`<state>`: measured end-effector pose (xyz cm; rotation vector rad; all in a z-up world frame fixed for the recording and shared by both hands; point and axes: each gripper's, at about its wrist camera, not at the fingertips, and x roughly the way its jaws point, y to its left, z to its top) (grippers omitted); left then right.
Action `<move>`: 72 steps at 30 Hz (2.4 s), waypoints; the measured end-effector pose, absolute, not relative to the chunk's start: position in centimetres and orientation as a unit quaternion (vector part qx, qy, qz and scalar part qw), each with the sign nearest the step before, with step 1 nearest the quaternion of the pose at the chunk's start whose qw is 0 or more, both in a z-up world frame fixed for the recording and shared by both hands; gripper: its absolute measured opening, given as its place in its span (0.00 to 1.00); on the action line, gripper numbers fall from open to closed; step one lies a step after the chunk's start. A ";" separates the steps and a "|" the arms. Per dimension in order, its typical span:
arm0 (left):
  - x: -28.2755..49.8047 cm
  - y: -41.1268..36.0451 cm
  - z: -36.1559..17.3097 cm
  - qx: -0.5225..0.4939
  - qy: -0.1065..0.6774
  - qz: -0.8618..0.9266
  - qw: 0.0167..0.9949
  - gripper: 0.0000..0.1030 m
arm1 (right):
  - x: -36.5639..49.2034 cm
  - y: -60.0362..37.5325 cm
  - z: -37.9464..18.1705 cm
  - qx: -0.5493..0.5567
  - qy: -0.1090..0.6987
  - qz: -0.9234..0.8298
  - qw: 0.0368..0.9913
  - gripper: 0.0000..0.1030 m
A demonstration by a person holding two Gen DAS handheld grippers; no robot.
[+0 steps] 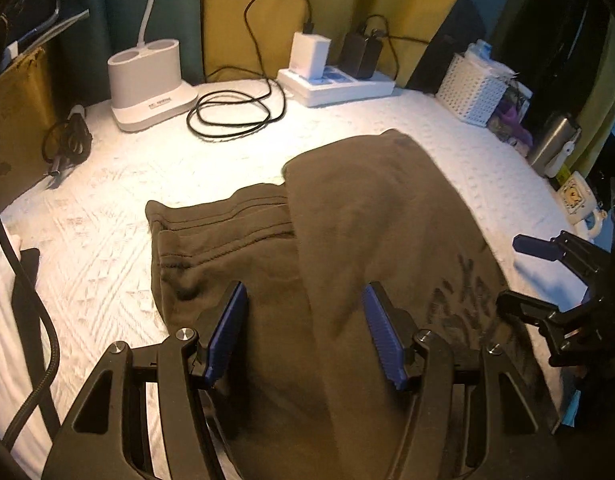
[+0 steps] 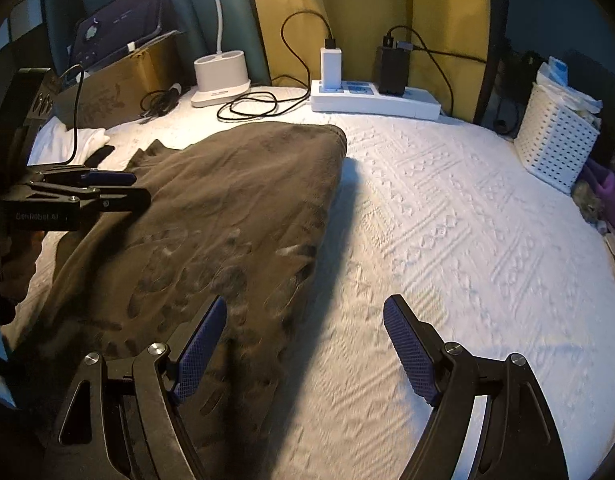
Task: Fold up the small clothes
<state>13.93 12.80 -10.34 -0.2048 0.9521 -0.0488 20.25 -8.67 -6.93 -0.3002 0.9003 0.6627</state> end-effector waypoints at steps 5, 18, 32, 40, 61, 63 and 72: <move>14.6 13.6 -11.1 -0.100 0.459 -0.017 0.882 0.59 | 21.4 -8.2 -7.8 -0.145 0.433 0.313 0.833 0.79; 13.2 18.3 -9.5 -0.141 0.431 0.081 0.888 0.61 | 23.0 -7.1 -7.8 -0.169 0.429 0.317 0.829 0.79; 14.0 19.9 -11.5 -0.218 0.426 0.012 0.878 0.76 | 26.6 -6.2 -4.9 -0.158 0.395 0.317 0.848 0.79; 15.0 18.2 -11.6 -0.230 0.427 -0.052 0.873 0.91 | 28.9 -5.6 -6.4 -0.124 0.424 0.329 0.835 0.79; 16.8 12.6 -11.7 -0.092 0.444 -0.067 0.889 0.46 | 28.6 -1.0 -8.6 -0.105 0.418 0.423 0.797 0.64; 16.9 12.8 -11.7 -0.105 0.441 -0.071 0.888 0.39 | 28.5 -0.8 -8.6 -0.102 0.419 0.431 0.793 0.46; 16.0 11.9 -10.2 -0.108 0.416 -0.074 0.900 0.28 | 26.8 -0.9 -6.5 -0.108 0.397 0.434 0.802 0.18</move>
